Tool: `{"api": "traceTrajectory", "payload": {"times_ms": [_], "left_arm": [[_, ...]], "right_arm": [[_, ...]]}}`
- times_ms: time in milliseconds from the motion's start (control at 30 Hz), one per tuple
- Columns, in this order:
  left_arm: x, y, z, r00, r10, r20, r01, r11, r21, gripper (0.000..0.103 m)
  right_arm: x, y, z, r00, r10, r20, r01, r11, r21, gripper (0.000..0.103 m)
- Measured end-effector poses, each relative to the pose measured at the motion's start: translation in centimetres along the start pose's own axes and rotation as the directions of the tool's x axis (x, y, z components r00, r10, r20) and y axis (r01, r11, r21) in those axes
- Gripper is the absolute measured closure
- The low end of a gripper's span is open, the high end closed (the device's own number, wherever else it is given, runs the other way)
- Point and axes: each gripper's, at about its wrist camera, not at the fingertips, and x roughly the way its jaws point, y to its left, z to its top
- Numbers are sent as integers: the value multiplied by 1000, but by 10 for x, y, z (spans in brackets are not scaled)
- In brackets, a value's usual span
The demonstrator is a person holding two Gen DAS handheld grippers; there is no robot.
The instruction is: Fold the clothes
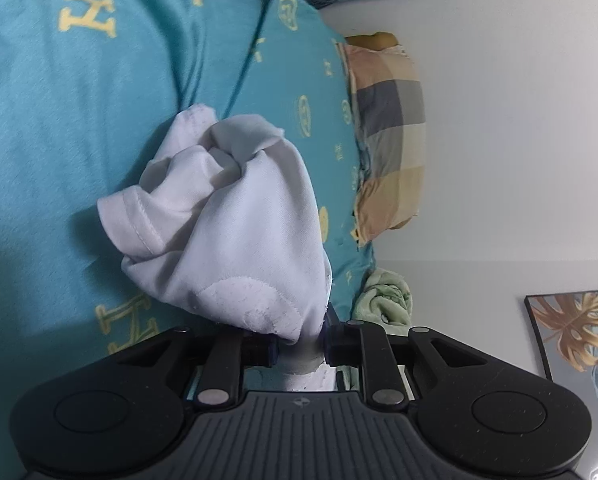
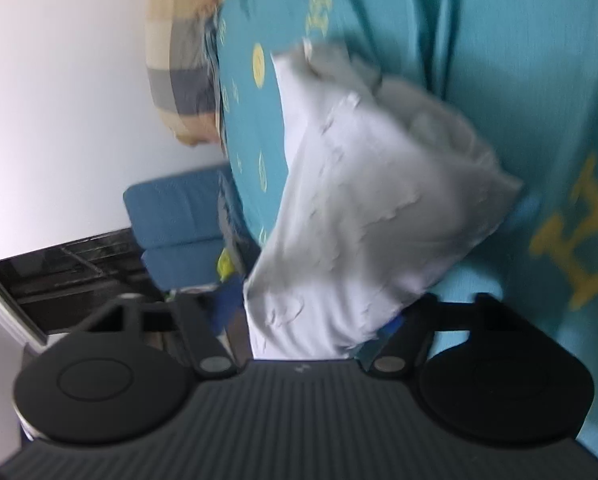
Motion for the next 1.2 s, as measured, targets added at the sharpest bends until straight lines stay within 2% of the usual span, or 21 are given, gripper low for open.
{"api": "traceTrajectory", "payload": {"times_ms": [33,67,133,200,267,300,367,433,500,533,667,767,933,1067,1200], "left_arm": [[0,6,0,1000,14,-1,-14,999,-29,64],[-1,13,1,1000,26,-2,-26,998,-62,58],[-1,26,2,999,50,-7,-51,991,-126,35],[-3,39,5,997,72,-7,-72,983,-170,26],[-6,50,9,996,85,1,-83,975,-205,26],[-8,53,12,997,81,12,-77,973,-218,28],[-11,57,16,997,68,36,-58,970,-234,38],[-16,54,19,997,40,60,-25,973,-229,60],[-21,48,19,998,5,70,9,979,-202,75],[-24,44,18,997,-14,73,27,982,-186,79],[-34,18,12,995,-96,36,100,986,-136,82],[-47,-13,1,992,-122,-7,121,989,-85,83],[-73,-81,-47,985,-162,-59,162,987,4,83],[-65,-145,-95,973,-181,-140,189,981,45,82],[-19,-216,-150,944,-214,-252,241,967,83,82]], "right_arm": [[-1,5,-1,1000,-17,15,18,998,-57,70],[-2,8,-1,999,-30,25,33,994,-105,72],[-3,12,-2,999,-29,34,34,987,-157,75],[-4,16,-4,999,-21,43,29,980,-199,76],[-7,20,-4,999,-10,46,21,972,-235,77],[-8,22,-5,999,-9,48,20,967,-253,77],[-12,26,-8,999,-9,54,24,957,-289,78],[-15,29,-10,998,-10,59,28,949,-313,78],[-21,32,-11,998,-9,69,31,945,-325,78],[-27,35,-13,997,-8,75,33,943,-330,78],[-58,46,-22,995,10,101,23,948,-319,78],[-92,58,-29,991,44,124,-5,956,-294,78],[-159,91,-32,980,94,173,-45,962,-269,78],[-225,132,-7,964,136,231,-67,956,-285,78],[-294,176,40,932,174,319,-73,949,-305,78]]}}
